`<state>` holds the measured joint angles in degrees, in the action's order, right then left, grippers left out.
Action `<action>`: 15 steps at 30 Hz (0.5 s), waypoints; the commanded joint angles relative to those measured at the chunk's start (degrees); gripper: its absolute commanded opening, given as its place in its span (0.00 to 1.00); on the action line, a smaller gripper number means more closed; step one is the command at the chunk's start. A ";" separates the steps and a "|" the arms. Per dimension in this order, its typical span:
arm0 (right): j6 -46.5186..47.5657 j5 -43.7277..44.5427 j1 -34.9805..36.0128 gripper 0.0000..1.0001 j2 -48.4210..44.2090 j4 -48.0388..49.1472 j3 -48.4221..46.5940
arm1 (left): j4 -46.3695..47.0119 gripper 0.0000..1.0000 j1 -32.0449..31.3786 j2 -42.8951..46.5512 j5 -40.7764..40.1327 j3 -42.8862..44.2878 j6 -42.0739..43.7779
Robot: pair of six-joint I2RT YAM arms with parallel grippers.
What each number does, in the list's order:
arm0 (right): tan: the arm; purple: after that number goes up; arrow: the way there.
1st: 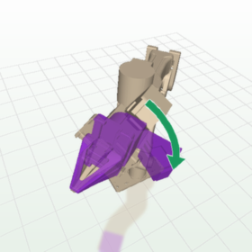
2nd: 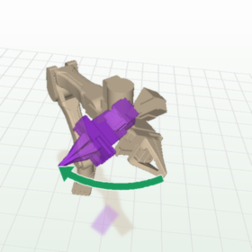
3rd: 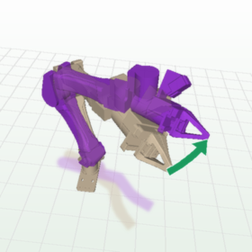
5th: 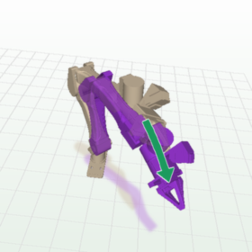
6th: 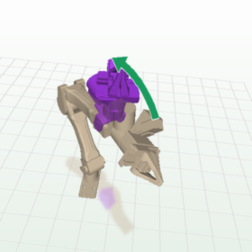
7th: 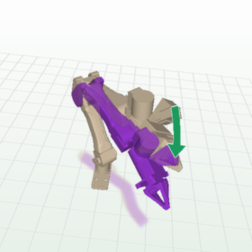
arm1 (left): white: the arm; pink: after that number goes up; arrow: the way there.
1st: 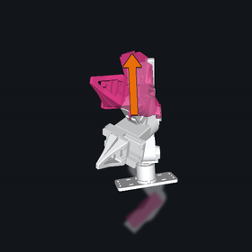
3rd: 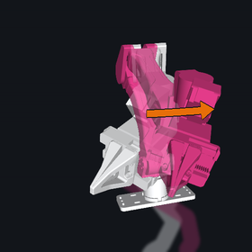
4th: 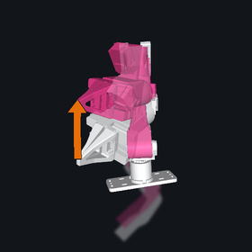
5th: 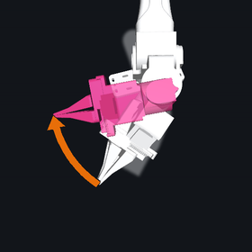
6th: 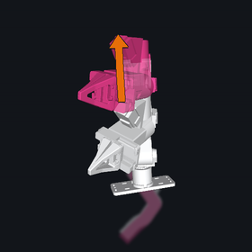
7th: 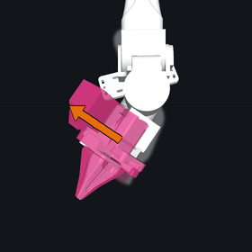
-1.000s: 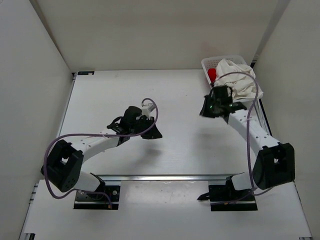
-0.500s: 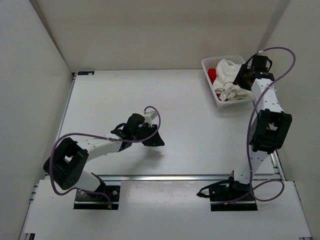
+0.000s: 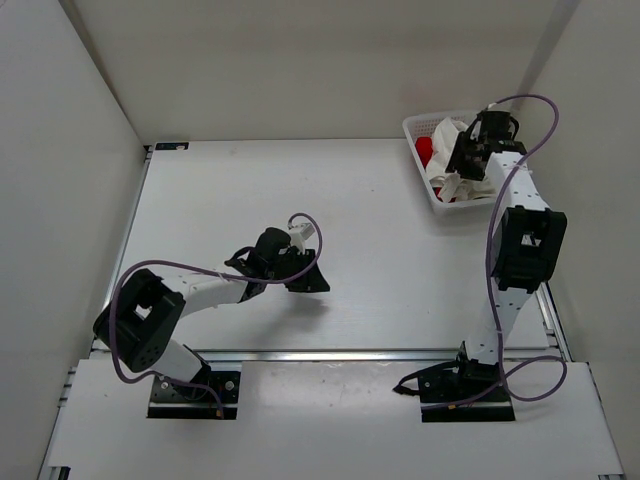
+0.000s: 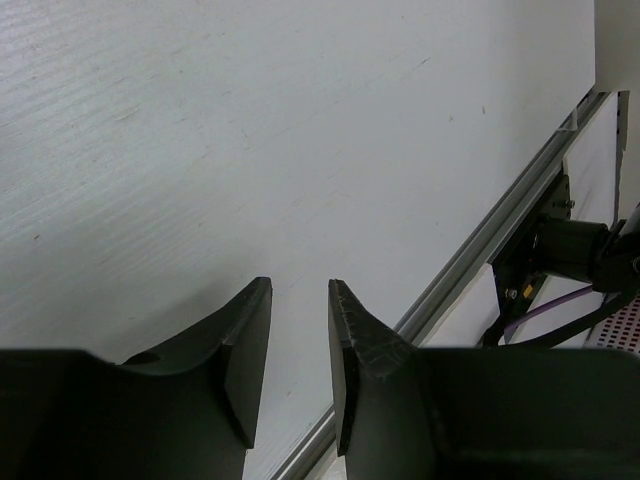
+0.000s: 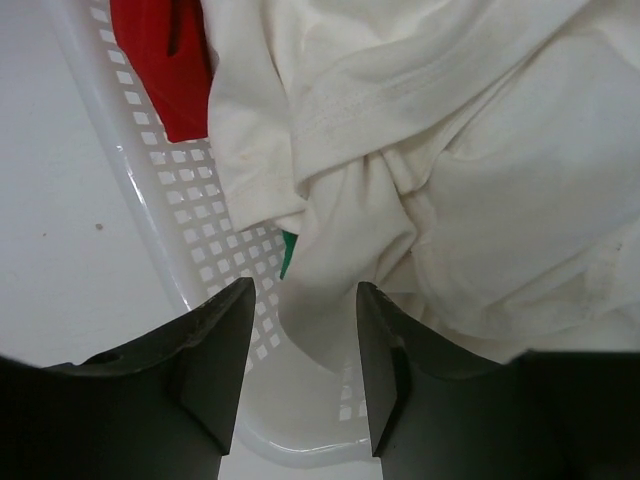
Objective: Fold and stack the t-shirts
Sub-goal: Grab crumpled tshirt from bin with the right arm
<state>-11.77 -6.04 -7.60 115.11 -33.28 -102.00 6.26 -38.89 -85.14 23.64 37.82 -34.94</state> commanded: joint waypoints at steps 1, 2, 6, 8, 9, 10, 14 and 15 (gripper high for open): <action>0.78 0.94 -0.14 0.44 2.04 0.94 -1.44 | 2.26 0.40 0.22 -0.02 1.32 -1.08 -0.39; 0.44 1.73 -0.14 0.41 2.48 0.32 -2.06 | 2.35 0.40 0.40 -0.20 2.19 -1.09 -0.57; -0.09 2.35 -0.14 0.09 2.84 0.58 -2.50 | 2.26 0.40 1.18 -0.02 1.76 -1.09 -0.74; -0.97 2.88 0.47 0.00 1.09 -0.38 -4.25 | 2.09 0.40 1.19 0.24 1.76 -1.26 -0.92; -0.97 2.97 0.74 0.00 -0.05 -0.38 -4.44 | 2.17 0.40 1.36 0.24 1.85 -1.00 -1.01; -0.89 3.58 0.91 0.00 -2.06 0.14 -4.44 | 2.00 0.40 1.45 0.42 1.85 -0.91 -1.01; 0.25 3.24 4.42 0.00 -10.33 0.58 -9.09 | 1.73 0.40 1.90 1.21 1.76 -0.47 -1.10; 0.69 2.45 5.04 0.00 -12.43 0.32 -11.62 | 1.65 0.39 2.33 1.38 1.94 -0.56 -1.53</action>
<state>-12.10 -2.87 -5.52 114.45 -35.92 -105.21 6.92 -37.30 -85.76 24.49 36.99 -36.05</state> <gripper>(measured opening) 0.029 0.395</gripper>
